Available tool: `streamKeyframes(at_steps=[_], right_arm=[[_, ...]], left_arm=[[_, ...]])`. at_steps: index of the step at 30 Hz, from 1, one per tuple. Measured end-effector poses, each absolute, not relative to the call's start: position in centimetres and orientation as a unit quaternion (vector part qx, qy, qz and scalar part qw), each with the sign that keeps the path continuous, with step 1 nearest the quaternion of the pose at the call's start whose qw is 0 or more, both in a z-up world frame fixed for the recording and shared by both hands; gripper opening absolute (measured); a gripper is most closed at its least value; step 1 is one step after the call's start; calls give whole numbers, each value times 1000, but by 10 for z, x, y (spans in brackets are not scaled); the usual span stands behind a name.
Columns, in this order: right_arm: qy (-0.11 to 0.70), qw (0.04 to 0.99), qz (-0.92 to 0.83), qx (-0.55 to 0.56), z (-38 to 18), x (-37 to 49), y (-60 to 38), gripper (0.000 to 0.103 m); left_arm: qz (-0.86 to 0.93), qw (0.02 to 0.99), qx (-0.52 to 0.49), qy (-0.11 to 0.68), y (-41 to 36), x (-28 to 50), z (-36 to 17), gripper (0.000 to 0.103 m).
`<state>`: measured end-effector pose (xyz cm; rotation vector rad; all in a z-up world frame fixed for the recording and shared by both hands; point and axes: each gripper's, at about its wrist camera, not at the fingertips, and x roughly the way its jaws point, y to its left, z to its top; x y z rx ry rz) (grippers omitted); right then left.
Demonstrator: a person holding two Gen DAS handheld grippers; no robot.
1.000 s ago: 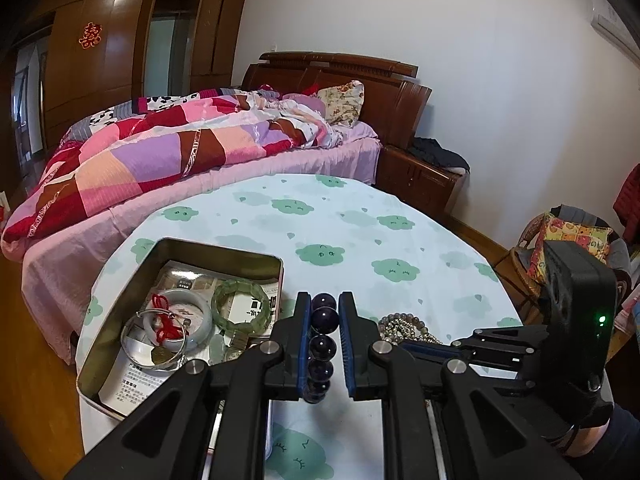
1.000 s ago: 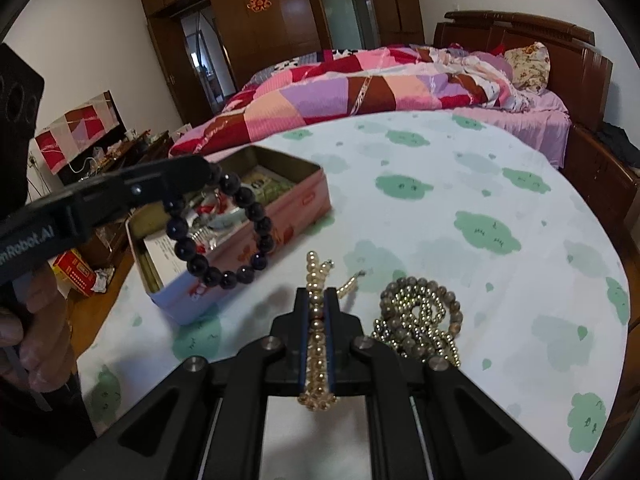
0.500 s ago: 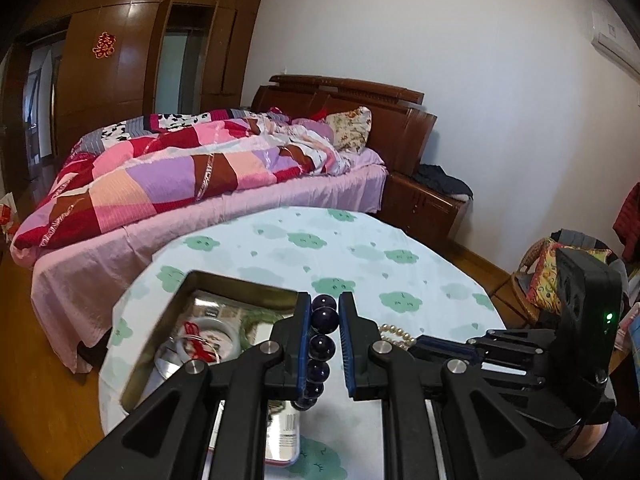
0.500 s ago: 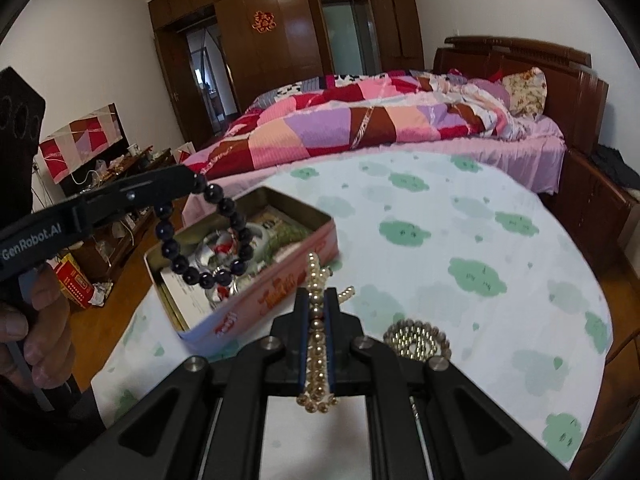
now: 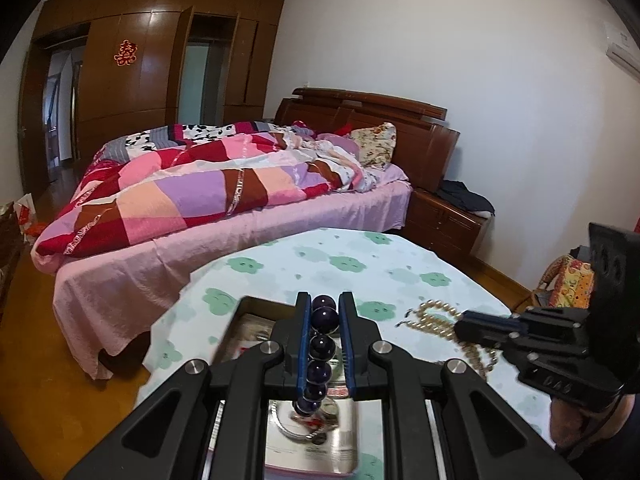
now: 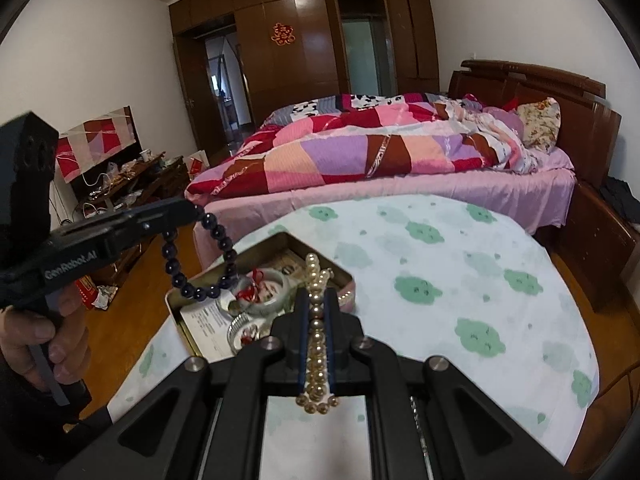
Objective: Organize jewelry
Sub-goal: 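Carry the pearl necklace with the right gripper while the left gripper carries the bracelet over the tin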
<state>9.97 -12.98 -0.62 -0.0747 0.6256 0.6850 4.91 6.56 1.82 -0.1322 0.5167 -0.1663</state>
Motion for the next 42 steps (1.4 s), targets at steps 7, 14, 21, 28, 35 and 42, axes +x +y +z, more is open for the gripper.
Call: streamKeyframes(at_steps=[7,14,21,28,35,42], right_arm=[[293,893,336,-55,5,107,-105,9],[290,891,344,-65,3,118,-72,9],[310,885,339,-74,-23,130,-45,9],[333,881,327,-75,-48,135,-34,9],[354,878,314,-73,-66,140,-33,9],[365,875,311,-69,-73,140,-33,9]], left_arm=[[-67,960,-67,264,87,64,12,13],[-56,956,-72,277,99,83,-1,13],[-52,951,-71,297,100,92,-18,13],[-53,947,-59,311,95,93,-32,13],[-52,945,-45,318,88,97,-40,13],[-47,945,-32,323,85,100,-45,13]])
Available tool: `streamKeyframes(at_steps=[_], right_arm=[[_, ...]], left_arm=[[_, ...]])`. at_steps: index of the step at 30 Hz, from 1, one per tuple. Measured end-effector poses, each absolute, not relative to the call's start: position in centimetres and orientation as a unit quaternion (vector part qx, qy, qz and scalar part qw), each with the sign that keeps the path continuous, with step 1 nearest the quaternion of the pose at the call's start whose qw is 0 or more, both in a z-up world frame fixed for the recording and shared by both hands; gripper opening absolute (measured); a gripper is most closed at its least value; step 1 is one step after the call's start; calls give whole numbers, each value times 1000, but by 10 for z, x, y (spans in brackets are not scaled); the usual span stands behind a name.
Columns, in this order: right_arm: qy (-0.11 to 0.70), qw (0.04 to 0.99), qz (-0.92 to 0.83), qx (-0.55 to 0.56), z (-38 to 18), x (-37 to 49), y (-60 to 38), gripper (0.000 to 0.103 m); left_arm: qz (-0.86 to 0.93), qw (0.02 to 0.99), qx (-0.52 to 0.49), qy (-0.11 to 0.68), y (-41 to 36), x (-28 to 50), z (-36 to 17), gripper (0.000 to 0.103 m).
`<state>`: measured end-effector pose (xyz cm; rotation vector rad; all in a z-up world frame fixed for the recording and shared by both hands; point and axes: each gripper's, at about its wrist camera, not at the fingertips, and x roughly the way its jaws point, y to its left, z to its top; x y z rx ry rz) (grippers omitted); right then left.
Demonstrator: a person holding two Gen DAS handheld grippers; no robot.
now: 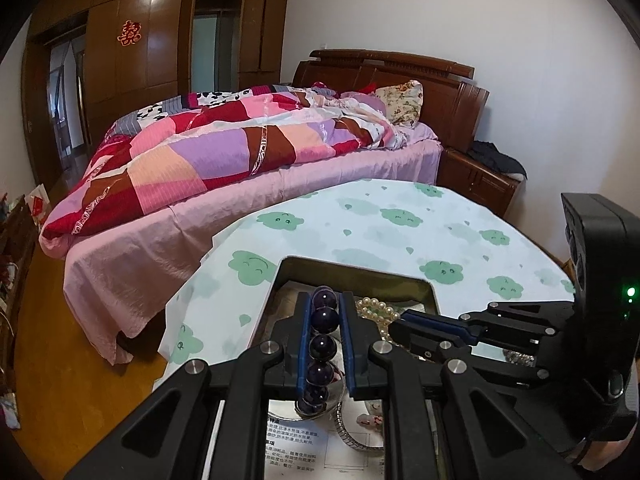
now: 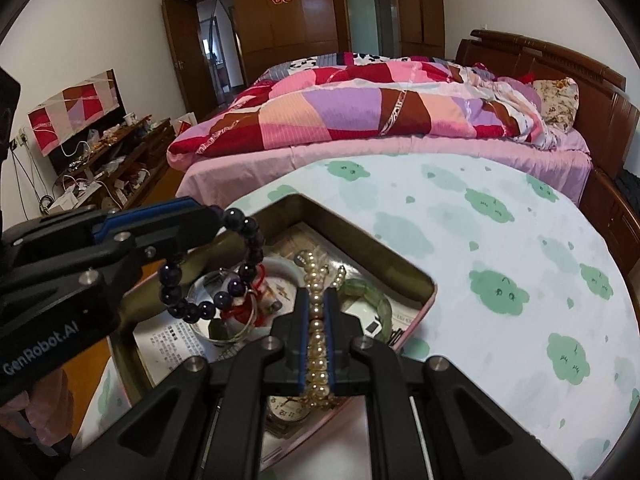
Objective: Organize jewelry
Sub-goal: 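Carry the pearl necklace with the right gripper while the left gripper carries the bracelet over the tin, then open both grippers to drop the pearls and purple bracelet into the tin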
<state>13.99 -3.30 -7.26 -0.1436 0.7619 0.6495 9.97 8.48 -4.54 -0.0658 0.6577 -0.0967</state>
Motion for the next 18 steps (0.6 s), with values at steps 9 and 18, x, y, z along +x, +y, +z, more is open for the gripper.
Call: streamKeyframes(at_steps=[9,18], right_arm=[[370,873,310,-70,-78,139,-31,9],[372,870,312,-82,-80,138,-29,10]], left_arm=[[-43,942,-31,333,86,104,-54,14],[-45,941,-25,334,82,104,-56,14]])
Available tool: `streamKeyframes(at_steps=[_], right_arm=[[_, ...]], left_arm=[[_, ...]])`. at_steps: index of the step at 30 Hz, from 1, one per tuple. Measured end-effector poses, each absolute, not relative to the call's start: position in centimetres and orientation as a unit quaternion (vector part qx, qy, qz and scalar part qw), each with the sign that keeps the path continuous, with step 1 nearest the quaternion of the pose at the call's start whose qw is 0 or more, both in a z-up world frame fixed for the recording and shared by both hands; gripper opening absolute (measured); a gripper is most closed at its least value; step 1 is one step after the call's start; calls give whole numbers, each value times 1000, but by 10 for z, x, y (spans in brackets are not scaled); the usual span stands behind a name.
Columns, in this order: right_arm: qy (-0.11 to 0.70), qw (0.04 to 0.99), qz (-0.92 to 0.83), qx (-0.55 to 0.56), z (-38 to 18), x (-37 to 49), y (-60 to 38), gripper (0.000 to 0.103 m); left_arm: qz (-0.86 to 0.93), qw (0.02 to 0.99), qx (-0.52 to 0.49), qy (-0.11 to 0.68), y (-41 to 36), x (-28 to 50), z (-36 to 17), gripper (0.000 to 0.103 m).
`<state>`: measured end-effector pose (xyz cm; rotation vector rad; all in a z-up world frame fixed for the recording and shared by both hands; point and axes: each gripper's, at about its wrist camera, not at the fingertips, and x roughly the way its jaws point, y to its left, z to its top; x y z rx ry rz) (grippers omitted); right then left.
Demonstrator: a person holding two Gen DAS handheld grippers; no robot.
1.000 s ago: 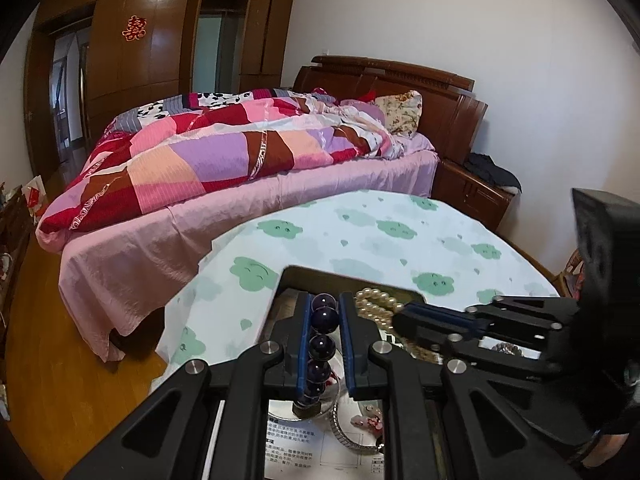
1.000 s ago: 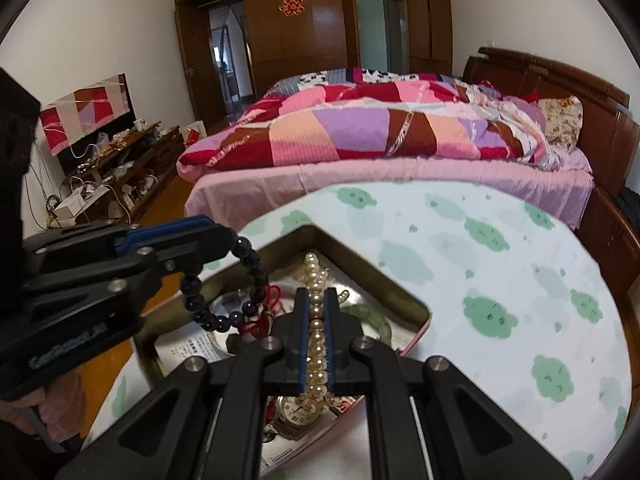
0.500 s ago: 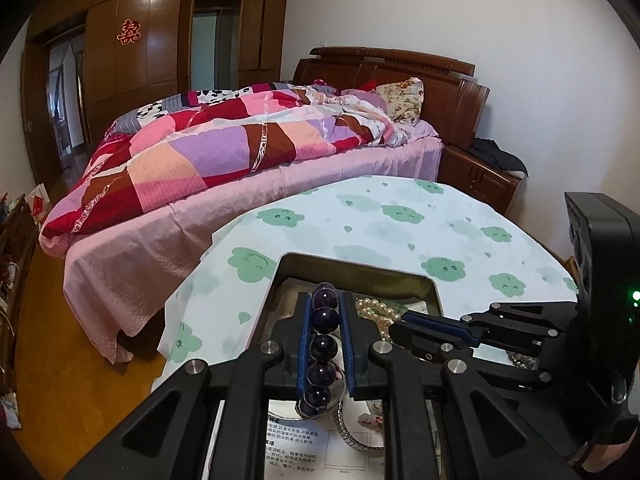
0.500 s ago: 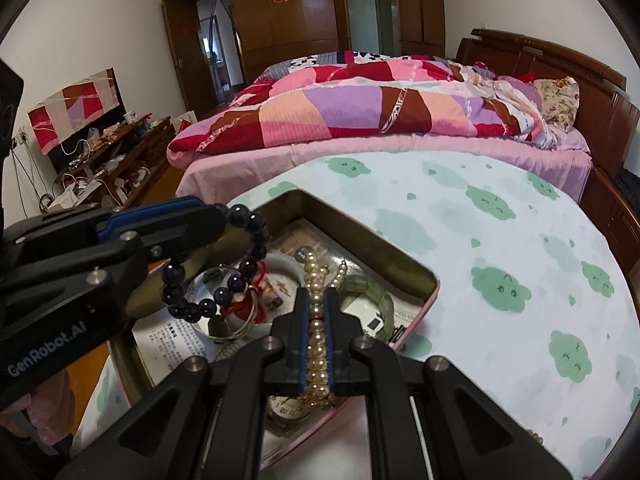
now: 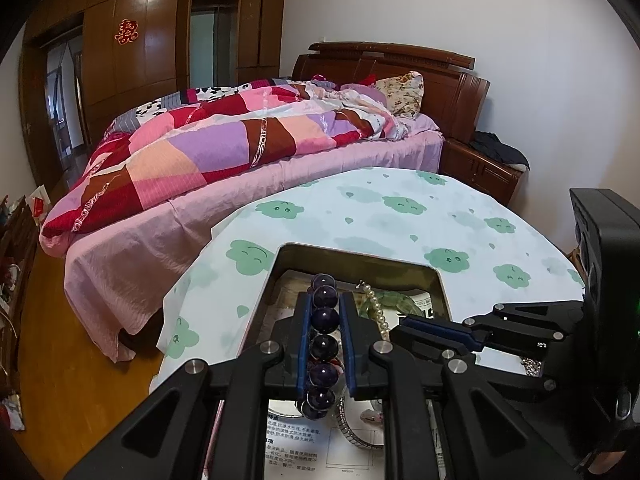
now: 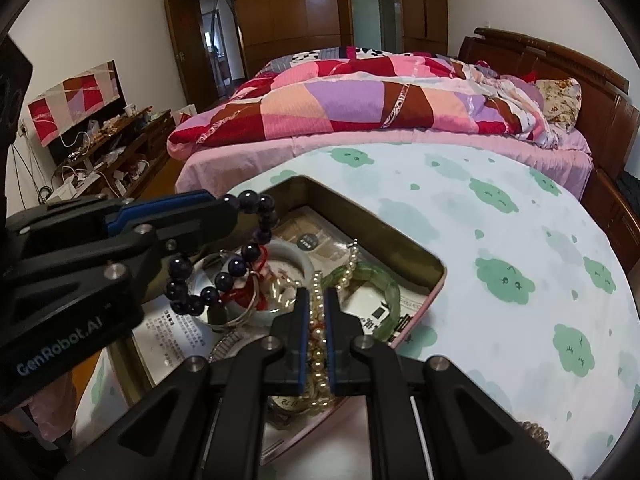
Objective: Organize jewelry
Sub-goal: 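Open both grippers to drop the pearls and purple bracelet into the tin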
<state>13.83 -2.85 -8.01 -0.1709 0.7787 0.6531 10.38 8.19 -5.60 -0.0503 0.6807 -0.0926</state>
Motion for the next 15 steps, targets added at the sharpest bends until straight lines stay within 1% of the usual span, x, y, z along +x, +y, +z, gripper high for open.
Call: streamKeyframes(at_steps=[5,7,8,9,10,11,12,14,15], right_arm=[[375,869,311,-81,-82,138,-28,10],[376,870,308,-80,-82,137,-29,12],[377,871,306,-78,-82,138,-29,15],[377,871,305,-76,-82,138,-30,21],[377,872,304,-74,-82,138,-31,26],[376,873,303,-73,-82,138,-32,34],[374,874,301,-72,-81,138,-33,42],[370,877,299,-70,-80,137,-35,46],[369,877,299,-70,-80,137,-35,46]], left_arm=[[-44,940,-29,338,83,105,-57,14],[-44,939,-31,338,83,104,-57,16],[-44,940,-32,338,83,104,-56,21],[-44,940,-31,336,83,103,-55,33],[-43,941,-31,334,82,103,-55,42],[-39,944,-30,328,82,100,-53,56],[-40,946,-31,321,82,99,-51,60],[-45,948,-30,313,81,96,-47,60],[-42,948,-28,314,80,96,-47,60]])
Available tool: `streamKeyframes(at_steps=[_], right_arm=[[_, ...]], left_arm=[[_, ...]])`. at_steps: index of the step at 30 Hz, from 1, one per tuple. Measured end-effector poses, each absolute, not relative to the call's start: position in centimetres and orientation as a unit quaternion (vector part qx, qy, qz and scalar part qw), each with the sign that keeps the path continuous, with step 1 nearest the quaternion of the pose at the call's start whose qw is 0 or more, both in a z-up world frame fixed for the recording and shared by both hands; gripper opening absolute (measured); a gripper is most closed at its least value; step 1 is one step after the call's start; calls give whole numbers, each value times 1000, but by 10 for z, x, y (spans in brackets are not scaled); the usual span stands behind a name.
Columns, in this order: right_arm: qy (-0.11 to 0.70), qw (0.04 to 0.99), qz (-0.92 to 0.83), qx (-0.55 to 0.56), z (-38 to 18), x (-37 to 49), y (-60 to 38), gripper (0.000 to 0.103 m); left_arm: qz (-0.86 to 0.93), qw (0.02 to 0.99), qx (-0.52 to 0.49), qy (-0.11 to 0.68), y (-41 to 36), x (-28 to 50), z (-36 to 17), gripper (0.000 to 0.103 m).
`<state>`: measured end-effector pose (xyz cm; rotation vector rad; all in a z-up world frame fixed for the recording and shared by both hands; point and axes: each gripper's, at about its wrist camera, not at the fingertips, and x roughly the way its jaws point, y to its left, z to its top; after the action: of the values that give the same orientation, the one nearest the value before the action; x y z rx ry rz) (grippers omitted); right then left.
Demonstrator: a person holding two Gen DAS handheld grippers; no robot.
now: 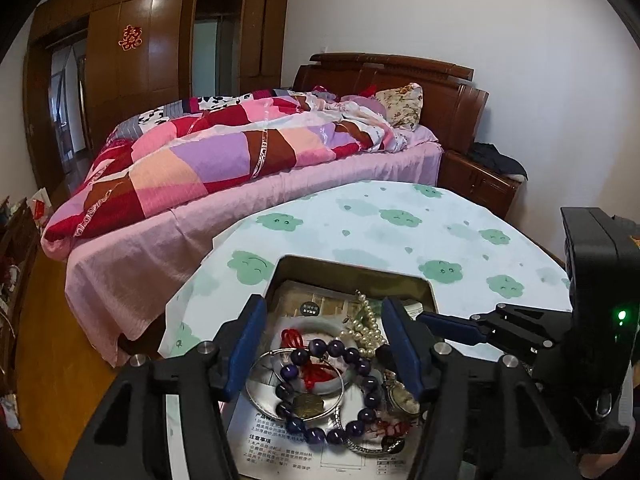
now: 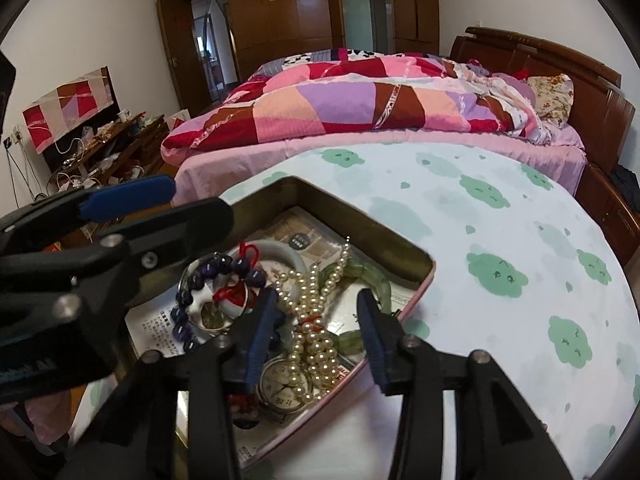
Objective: Organize jewelry
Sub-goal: 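Open both grippers to drop the pearls and purple bracelet into the tin, then grasp the gold chain with the right gripper and lift it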
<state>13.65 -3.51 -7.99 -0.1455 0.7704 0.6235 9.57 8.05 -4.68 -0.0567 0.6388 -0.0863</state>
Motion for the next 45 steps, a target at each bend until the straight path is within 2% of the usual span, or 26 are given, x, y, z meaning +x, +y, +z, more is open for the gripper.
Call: streamKeyframes(at_steps=[1,4,10,11,14,28,39,45], right_arm=[[369,877,299,-70,-80,136,-35,47],[368,877,299,-72,-80,136,-34,58],[365,878,300,-74,-81,134,-35,62],[364,879,300,-74,-81,133,-35,64],[360,880,301,-77,-79,129,-35,69],[358,882,298,-69,-75,113,-56,71],[373,906,200,-9,-81,102,-192,71],[403,897,180,-2,-101,104,-227,58]], left_arm=[[-42,948,-27,314,81,96,-46,60],[-37,948,-28,316,81,96,-46,60],[-29,946,-31,322,84,97,-50,61],[-27,945,-31,323,84,97,-51,62],[-18,946,-31,322,84,96,-52,74],[-8,947,-56,315,78,80,-46,75],[-60,948,-8,313,2,63,-36,75],[-80,936,35,340,-40,73,-54,75]])
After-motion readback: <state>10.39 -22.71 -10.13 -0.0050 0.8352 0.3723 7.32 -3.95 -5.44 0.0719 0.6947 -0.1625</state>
